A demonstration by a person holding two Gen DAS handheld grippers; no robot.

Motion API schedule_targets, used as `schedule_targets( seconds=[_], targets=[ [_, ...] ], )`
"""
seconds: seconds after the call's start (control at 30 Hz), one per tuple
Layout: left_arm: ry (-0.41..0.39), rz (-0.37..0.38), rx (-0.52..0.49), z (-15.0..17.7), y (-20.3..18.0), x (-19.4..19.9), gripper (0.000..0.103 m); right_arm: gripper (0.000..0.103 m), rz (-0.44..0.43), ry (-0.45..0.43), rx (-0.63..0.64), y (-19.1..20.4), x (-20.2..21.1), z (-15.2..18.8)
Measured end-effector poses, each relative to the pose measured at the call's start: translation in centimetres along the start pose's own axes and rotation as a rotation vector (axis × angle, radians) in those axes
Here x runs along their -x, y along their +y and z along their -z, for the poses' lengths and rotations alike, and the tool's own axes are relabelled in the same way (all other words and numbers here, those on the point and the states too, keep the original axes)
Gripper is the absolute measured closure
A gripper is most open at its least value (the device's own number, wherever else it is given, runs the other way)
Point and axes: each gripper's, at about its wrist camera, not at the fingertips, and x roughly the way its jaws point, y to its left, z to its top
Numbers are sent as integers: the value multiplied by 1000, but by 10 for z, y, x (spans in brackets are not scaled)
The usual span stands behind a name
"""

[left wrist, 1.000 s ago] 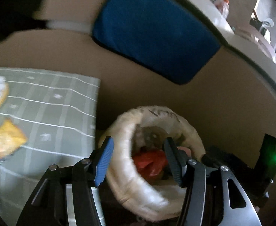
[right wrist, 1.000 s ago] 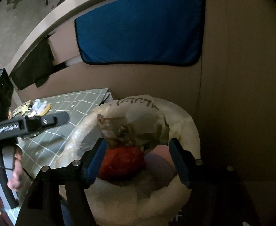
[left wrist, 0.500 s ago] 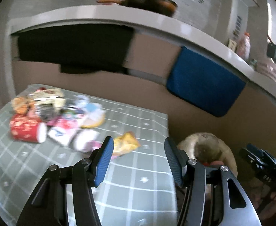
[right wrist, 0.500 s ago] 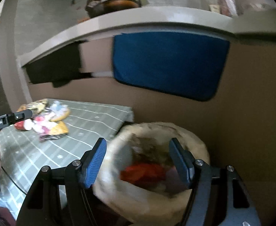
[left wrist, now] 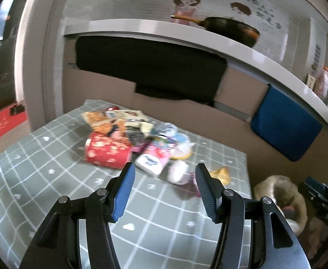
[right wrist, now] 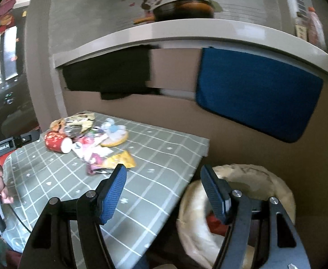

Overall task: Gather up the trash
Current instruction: 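Move both tools back over the table toward the red paper cup, then grasp the red paper cup with the left tool while the right tool grasps the yellow wrapper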

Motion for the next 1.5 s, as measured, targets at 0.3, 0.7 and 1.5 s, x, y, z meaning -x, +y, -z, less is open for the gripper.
schedule_targets(
  seconds=[0.3, 0.7, 1.5],
  targets=[
    [23, -31, 82, 2, 57, -13, 46, 37, -58, 35, 40, 28, -30, -1],
    [77, -56, 238, -11, 110, -76, 46, 37, -149, 134, 48, 38, -86, 11],
    [243, 262, 158, 15, 73, -79, 47, 37, -217, 206, 59, 45, -130, 11]
  ],
)
